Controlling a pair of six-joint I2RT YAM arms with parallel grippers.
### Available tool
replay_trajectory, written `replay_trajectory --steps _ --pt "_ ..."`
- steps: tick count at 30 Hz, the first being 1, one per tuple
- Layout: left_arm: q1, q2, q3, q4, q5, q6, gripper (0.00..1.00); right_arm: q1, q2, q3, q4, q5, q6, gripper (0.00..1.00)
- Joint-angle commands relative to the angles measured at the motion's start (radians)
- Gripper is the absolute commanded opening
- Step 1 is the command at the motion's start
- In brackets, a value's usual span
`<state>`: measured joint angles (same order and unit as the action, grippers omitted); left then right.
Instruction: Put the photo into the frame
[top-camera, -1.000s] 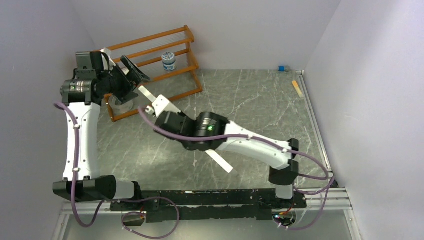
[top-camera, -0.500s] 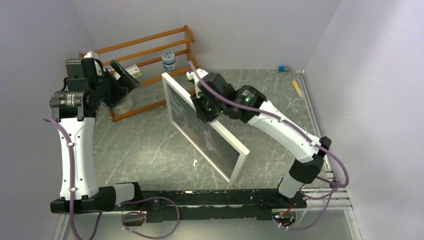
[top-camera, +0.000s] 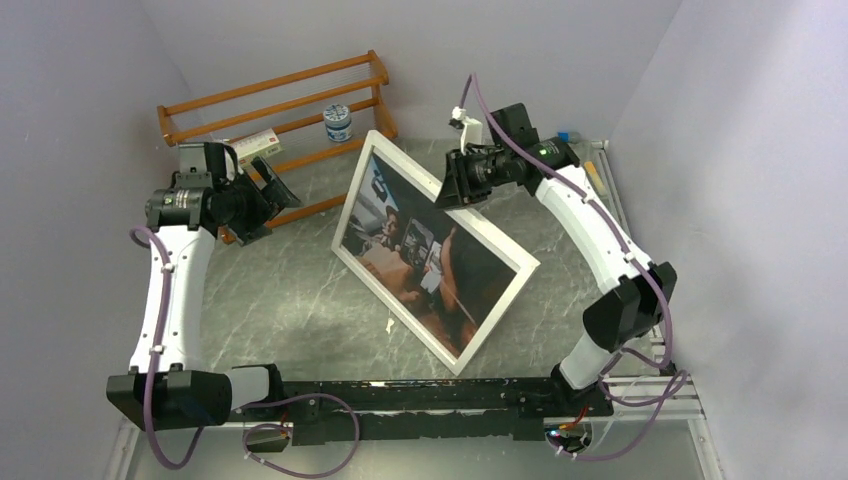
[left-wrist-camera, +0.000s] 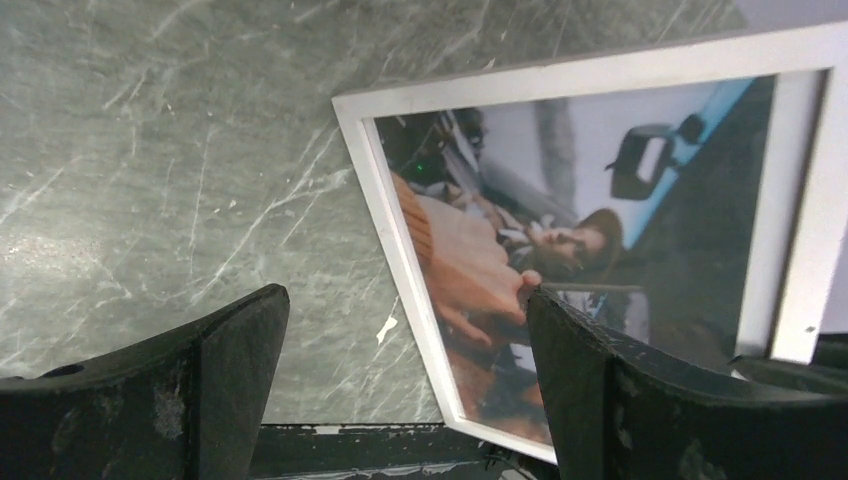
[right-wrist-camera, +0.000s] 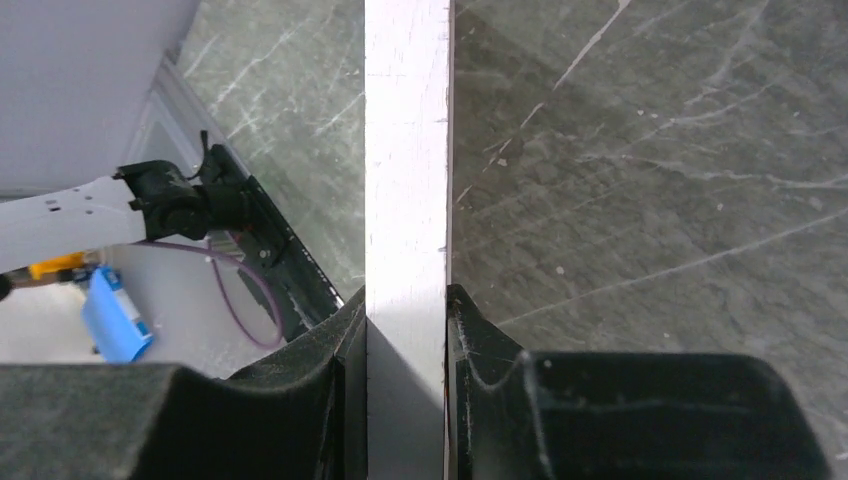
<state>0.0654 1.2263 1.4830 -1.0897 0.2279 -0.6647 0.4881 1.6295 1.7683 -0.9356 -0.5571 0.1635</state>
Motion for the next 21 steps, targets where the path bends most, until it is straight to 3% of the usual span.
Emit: replay_trajectory --steps 1,6,12,21 --pt "0.004 -0.003 -0.089 0.158 0.067 0.049 0.94 -0.087 0.047 0.017 0.132 -0.314 -0.022 0.03" --pt "0.004 0.061 -0.187 0.282 0.125 0.109 0.94 -0.174 0.174 0.071 0.125 -0.436 -0.05 0.1" --pt "0.004 0.157 -0.216 0.37 0.168 0.169 0.93 -0.184 0.354 0.187 -0.008 -0.542 -0.225 0.17" --pt "0.003 0.262 -0.256 0.484 0.195 0.243 0.94 -0.184 0.533 0.216 -0.077 -0.653 -0.333 0.19"
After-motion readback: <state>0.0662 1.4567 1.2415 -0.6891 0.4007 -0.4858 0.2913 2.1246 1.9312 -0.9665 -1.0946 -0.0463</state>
